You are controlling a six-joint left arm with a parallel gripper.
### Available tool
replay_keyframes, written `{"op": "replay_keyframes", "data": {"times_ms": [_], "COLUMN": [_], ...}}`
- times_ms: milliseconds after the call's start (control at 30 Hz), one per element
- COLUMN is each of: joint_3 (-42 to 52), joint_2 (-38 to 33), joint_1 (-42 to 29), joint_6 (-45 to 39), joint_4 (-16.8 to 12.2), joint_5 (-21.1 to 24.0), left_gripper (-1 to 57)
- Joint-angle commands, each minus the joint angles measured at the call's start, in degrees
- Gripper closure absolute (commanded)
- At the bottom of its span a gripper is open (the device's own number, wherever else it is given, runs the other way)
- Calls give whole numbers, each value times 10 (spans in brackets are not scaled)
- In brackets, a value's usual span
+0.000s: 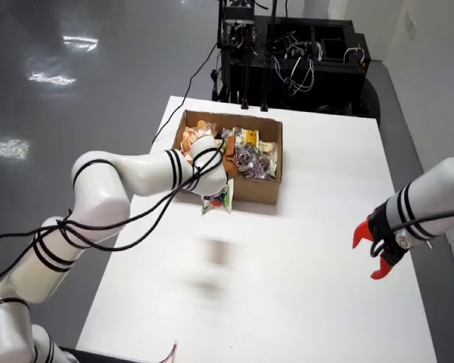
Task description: Grasp a snack and put it in the bin.
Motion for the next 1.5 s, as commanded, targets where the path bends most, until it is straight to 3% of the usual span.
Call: {"op": "replay_keyframes", "data": {"times_ms": [33, 500, 933, 1000, 1100, 1233, 1367, 1500], "joint_3": [-62, -307, -397, -412, -430, -447, -456, -469], "joint_2": [30, 159, 204, 211, 220, 228, 232, 240], "joint_1": [17, 59, 92, 96, 104, 114, 117, 114], "joint_6": [53, 207, 262, 268, 275, 279, 286, 294], "joint_4": [0, -2, -3, -5, -8, -14, -18, -19], "joint_5": [0, 8, -15, -19, -25, -31, -30, -12], "left_gripper": [514, 514, 508, 469, 351, 243, 194, 192]}}
